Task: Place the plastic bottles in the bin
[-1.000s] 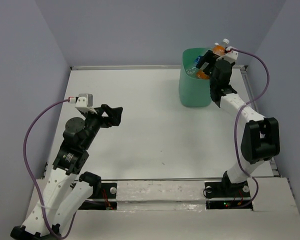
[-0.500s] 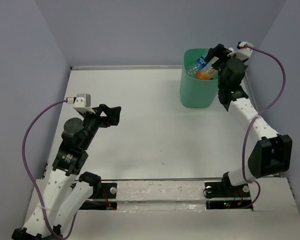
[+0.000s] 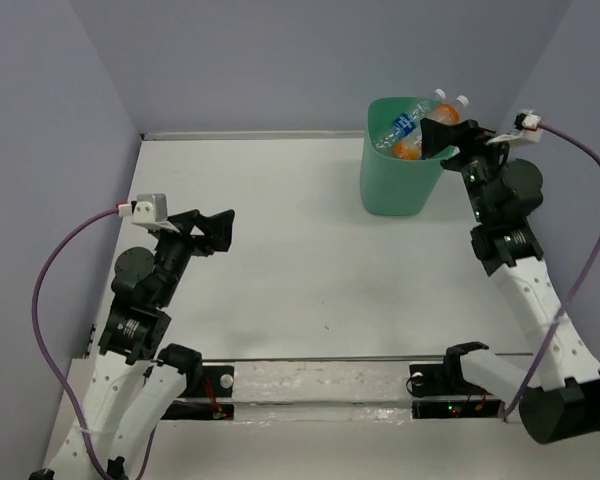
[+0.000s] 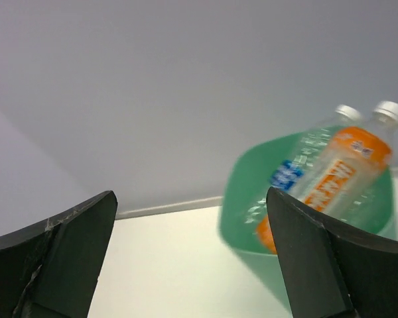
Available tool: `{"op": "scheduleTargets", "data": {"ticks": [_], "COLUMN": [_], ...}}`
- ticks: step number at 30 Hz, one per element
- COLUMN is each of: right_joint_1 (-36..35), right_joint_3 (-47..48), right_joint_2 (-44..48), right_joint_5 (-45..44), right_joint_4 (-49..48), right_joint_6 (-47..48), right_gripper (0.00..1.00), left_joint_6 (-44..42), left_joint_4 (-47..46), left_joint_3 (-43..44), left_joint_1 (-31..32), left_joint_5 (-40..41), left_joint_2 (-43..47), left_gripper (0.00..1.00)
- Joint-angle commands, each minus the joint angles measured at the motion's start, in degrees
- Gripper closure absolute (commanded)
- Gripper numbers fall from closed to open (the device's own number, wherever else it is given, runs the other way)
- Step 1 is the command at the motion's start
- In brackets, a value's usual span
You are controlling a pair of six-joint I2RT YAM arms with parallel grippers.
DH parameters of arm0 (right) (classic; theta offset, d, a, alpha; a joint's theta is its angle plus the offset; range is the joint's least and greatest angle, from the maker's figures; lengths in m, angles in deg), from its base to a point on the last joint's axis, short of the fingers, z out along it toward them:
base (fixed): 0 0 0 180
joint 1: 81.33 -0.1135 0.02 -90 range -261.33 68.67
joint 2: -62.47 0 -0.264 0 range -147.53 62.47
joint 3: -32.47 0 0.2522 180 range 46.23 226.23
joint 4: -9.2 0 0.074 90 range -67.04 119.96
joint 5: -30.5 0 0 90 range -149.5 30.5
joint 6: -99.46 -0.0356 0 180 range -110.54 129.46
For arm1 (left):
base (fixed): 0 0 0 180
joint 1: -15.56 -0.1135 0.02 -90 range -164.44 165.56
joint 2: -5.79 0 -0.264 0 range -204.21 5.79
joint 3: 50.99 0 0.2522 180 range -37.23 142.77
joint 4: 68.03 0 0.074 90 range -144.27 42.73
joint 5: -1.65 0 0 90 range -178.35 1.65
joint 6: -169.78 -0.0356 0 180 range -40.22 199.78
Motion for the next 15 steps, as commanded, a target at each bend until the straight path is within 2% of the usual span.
{"op": "scheduleTargets", "data": {"ticks": [1, 4, 7, 8, 13, 15], "right_joint_1": [-0.4, -0.4, -0.4, -0.4, -0.4, -0.4], "right_joint_3": [-3.9, -4.1, -2.6, -2.1, -3.5, -4.9], "right_joint_2": [12.1, 20.8, 29.6, 31.9, 45.2, 46.2], "right_joint_5": [18.8, 19.4, 15.9, 14.6, 4.6, 2.3], "right_joint_4": [1.1, 6.7, 15.2, 18.5, 20.7, 20.7], "right_joint_6": [-7.1, -7.4, -6.0, -5.3, -2.7, -2.6], "right_gripper": [0.00, 0.00, 0.00, 0.00, 0.00, 0.00], "left_joint_6": [2.4, 3.4, 3.3, 3.2, 0.6, 0.9], "left_joint_4": [-6.8, -7.6, -6.5, -6.1, -4.8, -3.8], "left_joint_3": [-0.3, 1.2, 5.1, 6.1, 9.8, 10.4], "left_joint_1": [-0.3, -0.3, -0.3, -0.3, -0.3, -0.3], "left_joint_5": [0.1, -0.1, 0.5, 3.6, 9.1, 9.3], "left_joint_2": [3.6, 5.1, 6.9, 8.3, 13.0, 13.1], "left_gripper": [0.01, 0.01, 0.01, 0.01, 0.01, 0.01]}}
